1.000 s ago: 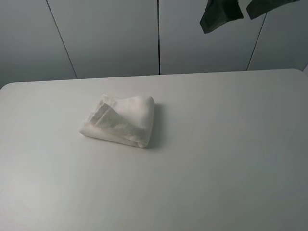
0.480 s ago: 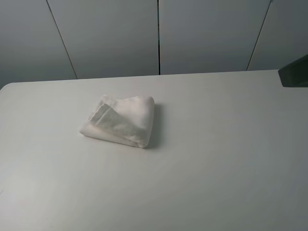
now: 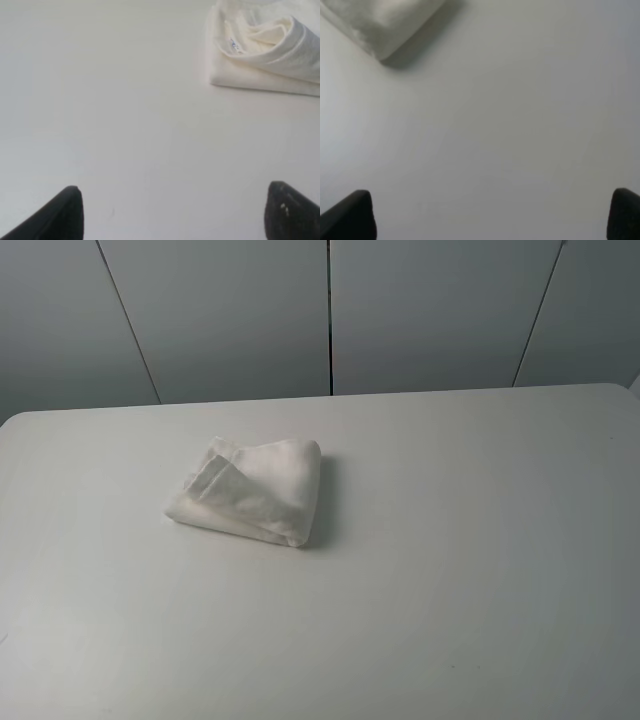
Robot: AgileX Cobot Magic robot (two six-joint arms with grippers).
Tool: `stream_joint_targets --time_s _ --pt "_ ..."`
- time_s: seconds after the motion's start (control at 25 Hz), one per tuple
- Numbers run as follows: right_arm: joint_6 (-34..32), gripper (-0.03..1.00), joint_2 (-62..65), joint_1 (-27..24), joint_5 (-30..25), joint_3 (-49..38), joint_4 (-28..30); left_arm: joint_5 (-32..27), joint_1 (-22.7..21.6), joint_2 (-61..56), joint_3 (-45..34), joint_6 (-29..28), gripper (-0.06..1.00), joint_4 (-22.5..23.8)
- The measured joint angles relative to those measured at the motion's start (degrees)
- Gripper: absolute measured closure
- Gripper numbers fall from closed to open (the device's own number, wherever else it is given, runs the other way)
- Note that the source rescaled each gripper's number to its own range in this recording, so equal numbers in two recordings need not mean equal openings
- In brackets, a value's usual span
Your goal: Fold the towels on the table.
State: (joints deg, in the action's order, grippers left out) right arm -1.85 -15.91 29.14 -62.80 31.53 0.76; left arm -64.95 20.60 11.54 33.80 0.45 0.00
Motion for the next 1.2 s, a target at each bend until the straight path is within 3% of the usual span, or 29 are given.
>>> stream_joint_targets --time_s 0.16,0.48,0.72,0.84,1.04,1.2 --pt "3.95 -0.03 6.73 0.00 -0.04 -2.20 -4.53 0.99 0.00 -4.01 -3.34 0.00 0.01 -0.33" --pt "6.78 -0.03 11.31 0.00 -0.04 -2.20 -4.87 2.58 0.00 -10.47 -4.48 -0.10 0.01 -0.83" --pt "1.85 -0.03 13.49 -1.32 -0.04 -2.20 -1.50 2.58 0.00 -11.54 -4.48 -0.45 0.01 0.00" --pt "0.20 -0.03 15.50 -5.92 -0.04 -2.20 -0.76 2.58 0.00 -11.54 -4.48 -0.76 0.01 0.00" --pt "0.02 -0.03 15.97 -19.29 -0.04 -2.20 -0.76 2.58 0.00 -11.54 -4.48 -1.38 0.01 0.31" --pt "0.02 -0.03 15.97 -27.16 -0.04 -2.20 -0.76 2.58 0.00 -11.54 -4.48 -1.38 0.01 0.31"
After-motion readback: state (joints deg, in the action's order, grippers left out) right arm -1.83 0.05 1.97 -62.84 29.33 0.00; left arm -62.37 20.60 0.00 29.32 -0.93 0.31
